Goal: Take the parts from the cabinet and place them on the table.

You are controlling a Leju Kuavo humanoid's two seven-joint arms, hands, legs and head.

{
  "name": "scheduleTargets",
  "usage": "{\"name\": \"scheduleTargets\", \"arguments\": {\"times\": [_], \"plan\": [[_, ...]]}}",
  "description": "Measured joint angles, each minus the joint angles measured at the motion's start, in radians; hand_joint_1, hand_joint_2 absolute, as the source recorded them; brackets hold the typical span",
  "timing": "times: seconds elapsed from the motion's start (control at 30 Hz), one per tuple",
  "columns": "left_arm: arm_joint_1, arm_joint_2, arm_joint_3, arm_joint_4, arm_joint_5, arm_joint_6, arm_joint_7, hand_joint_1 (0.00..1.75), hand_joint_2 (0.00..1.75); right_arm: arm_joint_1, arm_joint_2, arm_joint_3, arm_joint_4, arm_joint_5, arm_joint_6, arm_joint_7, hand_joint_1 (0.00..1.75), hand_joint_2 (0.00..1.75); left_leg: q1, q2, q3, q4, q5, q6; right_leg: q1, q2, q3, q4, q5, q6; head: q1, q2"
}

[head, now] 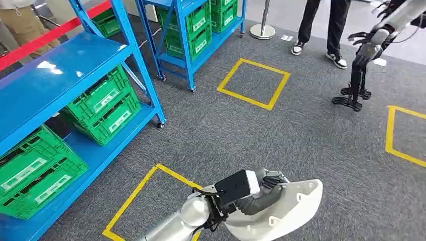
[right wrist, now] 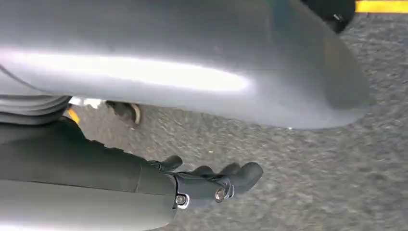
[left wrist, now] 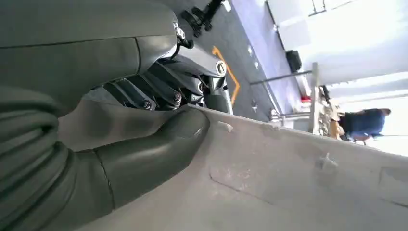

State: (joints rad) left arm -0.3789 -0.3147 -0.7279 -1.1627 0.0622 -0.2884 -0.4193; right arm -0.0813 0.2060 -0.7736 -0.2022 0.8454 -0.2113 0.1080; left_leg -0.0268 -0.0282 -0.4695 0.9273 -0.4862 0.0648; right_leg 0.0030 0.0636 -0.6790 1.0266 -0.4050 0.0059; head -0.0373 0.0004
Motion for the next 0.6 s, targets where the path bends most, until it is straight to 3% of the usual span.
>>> {"name": "scheduleTargets", "arguments": {"times": [0.03, 0.07, 0.1, 0.13, 0.17, 0.2, 0.23, 0.27, 0.3, 0.33, 0.37, 0.4, 0.47, 0.5, 0.53, 0.6], "plan": [[-0.001, 0.0, -0.001, 0.001, 0.0, -0.001, 0.001, 1.75, 1.75, -0.001, 0.0, 0.0, 0.0, 0.0, 0.0, 0.0, 0.0, 0.0, 0.002, 0.017, 0.001, -0.008, 0.007, -0.003, -0.004, -0.029, -0.027, 0.055, -0.039, 0.012, -0.001, 0.0], [-0.001, 0.0, -0.001, 0.003, 0.0, -0.003, 0.001, 1.75, 1.75, -0.004, 0.0, 0.0, 0.0, 0.0, 0.0, 0.0, 0.0, 0.0, 0.003, 0.036, -0.002, -0.011, 0.011, -0.01, -0.014, -0.045, -0.067, 0.137, -0.079, 0.022, -0.002, 0.0], [-0.001, 0.0, -0.002, 0.005, 0.0, -0.008, 0.002, 1.75, 1.75, -0.005, 0.0, -0.001, 0.0, 0.0, 0.001, 0.0, 0.0, 0.0, 0.007, 0.055, -0.006, -0.008, 0.01, -0.013, -0.022, -0.052, -0.098, 0.206, -0.104, 0.034, -0.001, 0.0], [-0.001, 0.0, -0.005, 0.008, 0.0, -0.014, 0.003, 1.75, 1.75, -0.004, -0.002, -0.002, 0.0, 0.0, 0.002, 0.0, 0.0, 0.0, 0.012, 0.074, -0.008, -0.005, 0.007, -0.019, -0.032, -0.056, -0.111, 0.239, -0.107, 0.046, -0.001, 0.0], [-0.003, 0.0, -0.011, 0.011, 0.0, -0.018, 0.003, 1.75, 1.75, -0.003, -0.005, -0.004, 0.0, 0.0, 0.003, 0.001, 0.0, 0.0, 0.019, 0.09, -0.008, 0.001, 0.002, -0.027, -0.042, -0.061, -0.098, 0.222, -0.089, 0.058, -0.002, 0.0], [-0.005, 0.0, -0.018, 0.013, 0.0, -0.024, 0.003, 1.75, 1.75, -0.002, -0.006, -0.006, 0.0, 0.0, 0.004, 0.002, 0.0, 0.0, 0.028, 0.104, -0.008, 0.01, -0.007, -0.04, -0.051, -0.065, -0.066, 0.17, -0.059, 0.071, -0.001, 0.0], [-0.006, 0.0, -0.024, 0.013, 0.0, -0.025, 0.003, 1.75, 1.75, -0.002, -0.008, -0.006, 0.0, 0.0, 0.005, 0.003, 0.0, 0.0, 0.039, 0.118, -0.007, 0.022, -0.018, -0.056, -0.064, -0.077, -0.016, 0.085, -0.018, 0.088, 0.0, 0.0], [-0.007, 0.0, -0.029, 0.013, 0.0, -0.026, 0.003, 1.75, 1.75, -0.003, -0.009, -0.006, 0.0, 0.001, 0.006, 0.003, 0.0, 0.0, 0.049, 0.129, -0.008, 0.037, -0.03, -0.069, -0.077, -0.107, 0.03, 0.002, 0.013, 0.107, 0.002, 0.0], [-0.008, 0.0, -0.032, 0.015, 0.0, -0.026, 0.004, 1.75, 1.75, -0.007, -0.002, -0.006, 0.001, 0.001, 0.009, 0.003, 0.0, 0.0, 0.044, 0.137, -0.021, 0.043, -0.038, -0.085, -0.069, -0.128, 0.023, 0.012, -0.015, 0.115, 0.007, 0.0], [-0.011, -0.002, -0.037, 0.013, 0.001, -0.026, 0.005, 1.75, 1.75, -0.01, 0.002, -0.006, 0.002, 0.001, 0.012, 0.004, 0.0, 0.0, 0.045, 0.145, -0.027, 0.079, -0.059, -0.103, -0.074, -0.121, 0.016, 0.002, -0.007, 0.084, 0.011, 0.0], [-0.012, -0.001, -0.041, 0.013, 0.003, -0.027, 0.004, 1.75, 1.75, -0.008, 0.001, -0.007, 0.002, 0.001, 0.011, 0.006, 0.0, 0.0, 0.046, 0.147, -0.023, 0.08, -0.059, -0.113, -0.076, -0.113, 0.013, 0.014, -0.013, 0.067, 0.006, 0.0], [-0.013, -0.001, -0.046, 0.014, 0.006, -0.027, 0.005, 1.75, 1.75, -0.008, 0.0, -0.007, 0.002, 0.002, 0.011, 0.005, 0.0, 0.0, 0.05, 0.148, -0.016, 0.078, -0.061, -0.118, -0.076, -0.103, 0.011, 0.021, -0.021, 0.056, -0.003, 0.0], [-0.015, -0.001, -0.052, 0.017, 0.01, -0.027, 0.006, 1.75, 1.75, -0.009, -0.001, -0.008, 0.002, 0.001, 0.011, 0.005, 0.0, 0.0, 0.056, 0.151, -0.008, 0.08, -0.069, -0.132, -0.077, -0.076, -0.002, 0.041, -0.032, 0.042, -0.005, 0.0], [-0.016, -0.002, -0.053, 0.015, 0.01, -0.027, 0.006, 1.75, 1.75, -0.009, -0.004, -0.009, 0.002, 0.001, 0.011, 0.005, 0.0, 0.0, 0.059, 0.108, -0.016, 0.107, -0.102, -0.122, -0.07, -0.072, -0.002, 0.039, -0.032, 0.03, -0.013, 0.0], [-0.017, -0.001, -0.056, 0.013, 0.01, -0.029, 0.005, 1.75, 1.75, -0.007, -0.005, -0.009, 0.002, 0.001, 0.011, 0.006, 0.0, 0.0, 0.06, 0.075, -0.042, 0.171, -0.145, -0.106, -0.061, -0.063, 0.001, 0.034, -0.031, 0.028, -0.029, 0.0], [-0.019, -0.001, -0.056, 0.012, 0.012, -0.029, 0.005, 1.75, 1.75, -0.005, -0.005, -0.009, 0.002, 0.002, 0.011, 0.005, 0.0, 0.0, 0.038, 0.045, -0.136, 0.367, -0.226, -0.073, -0.04, -0.039, 0.007, 0.028, -0.027, 0.021, -0.033, 0.0]]}}
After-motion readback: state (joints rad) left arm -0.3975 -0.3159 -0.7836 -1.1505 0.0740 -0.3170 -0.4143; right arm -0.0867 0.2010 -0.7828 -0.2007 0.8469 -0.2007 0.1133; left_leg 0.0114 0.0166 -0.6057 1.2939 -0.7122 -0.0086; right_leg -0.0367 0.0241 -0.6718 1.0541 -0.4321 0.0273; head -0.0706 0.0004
